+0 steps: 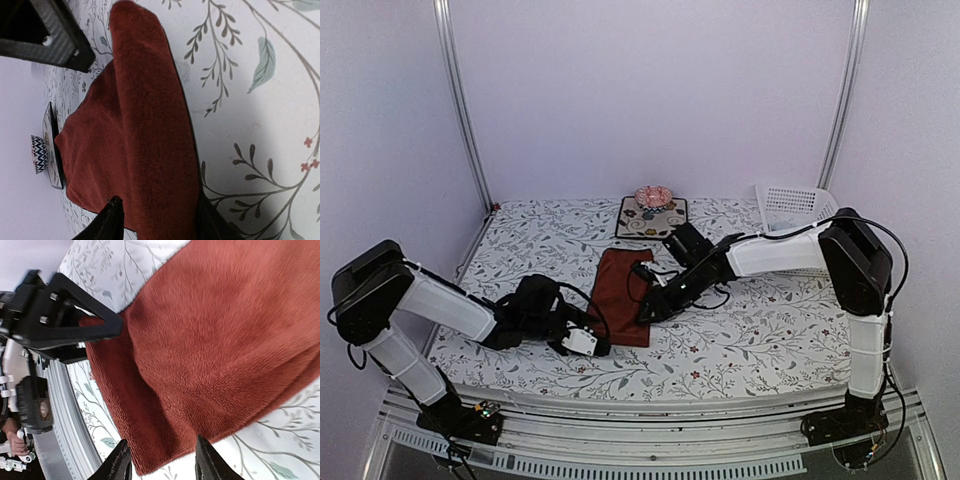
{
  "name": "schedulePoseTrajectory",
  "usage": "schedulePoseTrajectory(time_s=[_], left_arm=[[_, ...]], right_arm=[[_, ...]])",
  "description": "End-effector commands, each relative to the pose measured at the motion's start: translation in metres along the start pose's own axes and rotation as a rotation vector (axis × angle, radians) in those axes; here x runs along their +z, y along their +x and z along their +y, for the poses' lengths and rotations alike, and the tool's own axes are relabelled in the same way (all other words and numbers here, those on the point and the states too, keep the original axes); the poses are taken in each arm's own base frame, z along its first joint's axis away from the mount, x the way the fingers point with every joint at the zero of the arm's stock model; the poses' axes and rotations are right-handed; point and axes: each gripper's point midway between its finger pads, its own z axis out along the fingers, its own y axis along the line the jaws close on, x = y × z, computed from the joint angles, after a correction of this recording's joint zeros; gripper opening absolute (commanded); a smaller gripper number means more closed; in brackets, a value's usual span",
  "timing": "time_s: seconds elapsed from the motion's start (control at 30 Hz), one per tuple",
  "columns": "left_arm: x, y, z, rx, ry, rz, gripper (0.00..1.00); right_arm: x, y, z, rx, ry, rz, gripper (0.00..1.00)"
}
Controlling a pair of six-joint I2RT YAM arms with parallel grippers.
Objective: Roll the towels
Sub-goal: Roll the towel at the center of the board.
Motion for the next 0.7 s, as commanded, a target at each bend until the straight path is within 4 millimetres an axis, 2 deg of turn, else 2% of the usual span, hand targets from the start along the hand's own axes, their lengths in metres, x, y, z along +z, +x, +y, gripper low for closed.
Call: schedulePoseTrajectory(time_s=[0.0, 0.1, 0.17, 0.27, 0.37, 0.43, 0.5, 0.67], left_arm=[[-0.002, 0.020, -0.066, -0.062, 0.239, 0.068, 0.49], [-0.002, 0.019, -0.065, -0.071, 0.240, 0.065, 0.49], [-0.001, 0.019, -0.063, -0.081, 0.245, 0.062, 0.49], [-0.001, 0.016, -0.061, -0.111, 0.261, 0.046, 0.49], [-0.002, 0.014, -0.057, -0.149, 0.281, 0.024, 0.49], [-0.005, 0.013, -0.054, -0.176, 0.299, 0.007, 0.49], [-0.007, 0.011, -0.051, -0.197, 0.308, -0.013, 0.49], [-0.012, 0.006, -0.044, -0.237, 0.327, -0.052, 0.50]], right_arm=[[-0.042, -0.027, 0.011, -0.083, 0.079, -0.116, 0.44], [-0.052, -0.032, 0.019, -0.124, 0.071, -0.154, 0.46], [-0.050, -0.029, 0.035, -0.160, -0.018, -0.164, 0.41], [-0.034, -0.013, 0.054, -0.223, -0.101, -0.125, 0.37], [-0.014, 0.006, 0.065, -0.334, -0.101, -0.095, 0.44], [-0.007, 0.013, 0.067, -0.411, -0.077, -0.106, 0.47], [-0.003, 0.025, 0.059, -0.459, -0.039, -0.110, 0.49], [-0.003, 0.023, 0.040, -0.554, 0.122, -0.162, 0.56]])
